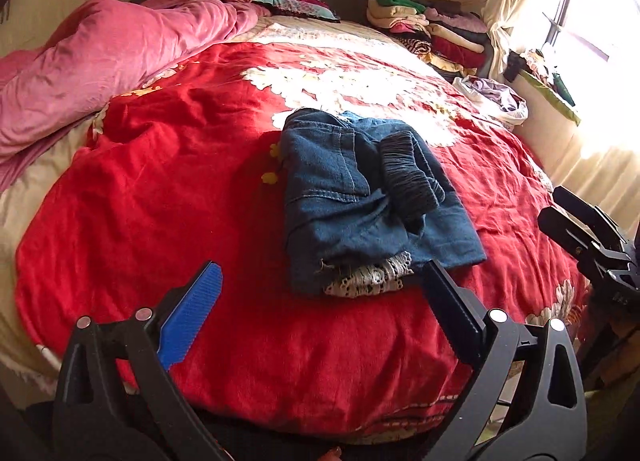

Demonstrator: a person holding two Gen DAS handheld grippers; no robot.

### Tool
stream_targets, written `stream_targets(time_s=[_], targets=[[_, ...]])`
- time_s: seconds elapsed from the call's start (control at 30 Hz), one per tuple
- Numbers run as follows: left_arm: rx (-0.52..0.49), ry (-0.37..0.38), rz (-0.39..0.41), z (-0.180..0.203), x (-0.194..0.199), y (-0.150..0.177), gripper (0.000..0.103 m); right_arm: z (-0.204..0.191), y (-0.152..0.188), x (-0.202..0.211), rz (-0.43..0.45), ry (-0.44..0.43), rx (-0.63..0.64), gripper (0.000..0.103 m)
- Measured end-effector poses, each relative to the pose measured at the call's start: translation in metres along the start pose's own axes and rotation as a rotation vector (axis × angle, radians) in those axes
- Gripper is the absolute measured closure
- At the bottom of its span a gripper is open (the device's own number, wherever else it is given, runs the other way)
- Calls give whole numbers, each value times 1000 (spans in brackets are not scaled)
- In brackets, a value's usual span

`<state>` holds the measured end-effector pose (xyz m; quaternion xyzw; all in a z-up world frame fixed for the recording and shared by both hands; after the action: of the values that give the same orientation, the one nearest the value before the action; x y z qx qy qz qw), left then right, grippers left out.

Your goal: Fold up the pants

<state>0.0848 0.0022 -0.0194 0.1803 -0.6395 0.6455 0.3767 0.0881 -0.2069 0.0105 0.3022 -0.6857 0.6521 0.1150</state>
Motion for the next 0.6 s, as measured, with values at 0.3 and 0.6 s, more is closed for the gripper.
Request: stream_targets(time_s=[0.3, 0.6], targets=[[26, -9, -24, -4, 3, 26, 10, -7, 36, 6, -74, 46, -18, 5], [25, -26, -51, 0, 1, 44, 10, -17, 59, 0, -121, 26, -52, 5]])
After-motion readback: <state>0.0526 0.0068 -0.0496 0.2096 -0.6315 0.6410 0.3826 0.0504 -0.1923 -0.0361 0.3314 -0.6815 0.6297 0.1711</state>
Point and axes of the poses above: each gripper's, at about its wrist camera, not at the fingertips, and x roughly against the way its jaws point, z to its right, y to its underside, the point moved 4 cm from there along -x, roughly the way its jaws point, and after that the axes turned 5 degrees about -x, right-handed, at the moved point
